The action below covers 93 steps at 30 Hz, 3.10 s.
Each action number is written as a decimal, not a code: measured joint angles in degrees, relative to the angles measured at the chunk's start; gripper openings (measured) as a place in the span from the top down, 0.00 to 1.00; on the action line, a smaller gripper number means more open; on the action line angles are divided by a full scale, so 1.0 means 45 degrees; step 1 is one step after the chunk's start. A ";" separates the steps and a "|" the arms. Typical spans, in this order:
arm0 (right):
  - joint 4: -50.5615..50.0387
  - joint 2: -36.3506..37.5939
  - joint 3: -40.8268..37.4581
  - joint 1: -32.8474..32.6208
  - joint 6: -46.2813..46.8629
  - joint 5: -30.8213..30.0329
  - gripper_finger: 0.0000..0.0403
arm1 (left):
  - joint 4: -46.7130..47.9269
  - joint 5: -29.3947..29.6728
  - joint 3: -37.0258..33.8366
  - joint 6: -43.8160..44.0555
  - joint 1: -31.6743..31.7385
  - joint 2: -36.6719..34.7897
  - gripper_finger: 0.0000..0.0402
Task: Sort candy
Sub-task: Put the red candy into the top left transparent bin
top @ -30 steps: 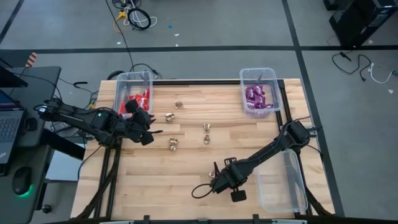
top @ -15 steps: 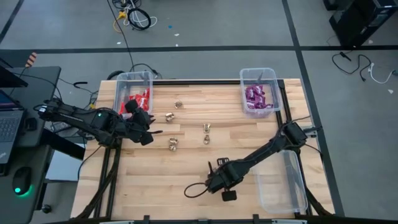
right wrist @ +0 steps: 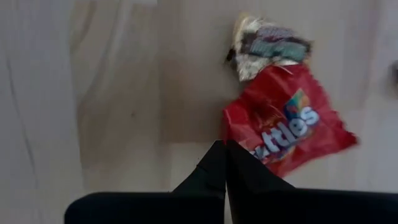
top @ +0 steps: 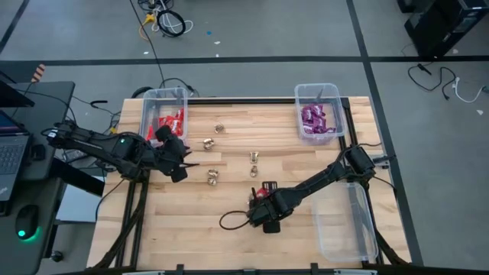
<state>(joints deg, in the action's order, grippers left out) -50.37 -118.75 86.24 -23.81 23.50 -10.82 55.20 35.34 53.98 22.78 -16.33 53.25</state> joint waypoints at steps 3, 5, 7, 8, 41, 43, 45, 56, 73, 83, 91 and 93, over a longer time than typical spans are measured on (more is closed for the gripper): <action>-0.0431 0.0081 0.0355 0.0000 0.0280 -0.0315 1.00 | -0.0037 -0.0121 0.0000 0.0008 -0.0183 0.0000 0.82; -0.1109 0.0105 0.0554 0.0000 0.0579 -0.0401 1.00 | -0.0169 -0.0099 0.0000 0.0072 -0.0306 0.0000 0.82; -0.1644 0.0105 0.0718 0.0013 0.0890 -0.0401 1.00 | -0.0462 -0.0035 0.0000 0.0088 -0.0404 0.0006 0.82; -0.2027 0.0105 0.0791 0.0015 0.1030 -0.0404 1.00 | -0.0630 -0.0003 0.0000 0.0079 -0.0481 0.0065 0.82; 0.4895 0.0100 -0.1142 0.0515 0.2207 -0.1524 1.00 | -0.2037 -0.0337 0.0000 0.0076 -0.2529 0.3434 0.82; 0.5816 0.0100 -0.1142 0.0528 0.2127 -0.1528 1.00 | -0.2037 -0.0395 0.0000 -0.0081 -0.2761 0.3724 0.82; 0.6542 0.0100 -0.1142 0.0549 0.1865 -0.1710 1.00 | -0.2030 -0.0410 0.0000 -0.0352 -0.2970 0.4099 0.82; 0.5016 0.0869 -0.1142 0.0199 0.2258 -0.3619 1.00 | -0.4075 -0.0170 0.0000 -0.0013 -0.3143 0.5370 0.82; 0.4825 0.3532 -0.1132 -0.1235 0.0258 -0.4439 1.00 | -1.1210 -0.0982 -0.2000 -0.3015 -0.3203 0.5343 0.82; 0.5597 0.4941 -0.1132 -0.1881 -0.1673 -0.4457 1.00 | -1.5083 -0.0978 -0.4222 -0.3049 -0.3194 0.5343 0.82; 0.5322 0.5683 -0.1122 -0.2001 -0.2012 -0.4658 1.00 | -1.7384 -0.1130 -0.5412 -0.3018 -0.3198 0.5863 0.82; 0.5145 0.5813 -0.1122 -0.2001 -0.2217 -0.5064 1.00 | -1.7897 -0.1124 -0.5380 -0.3048 -0.3193 0.6346 0.82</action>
<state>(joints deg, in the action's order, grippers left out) -27.22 -92.59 81.19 -32.82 13.52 -33.61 -25.34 30.28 29.77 9.06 -30.70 81.81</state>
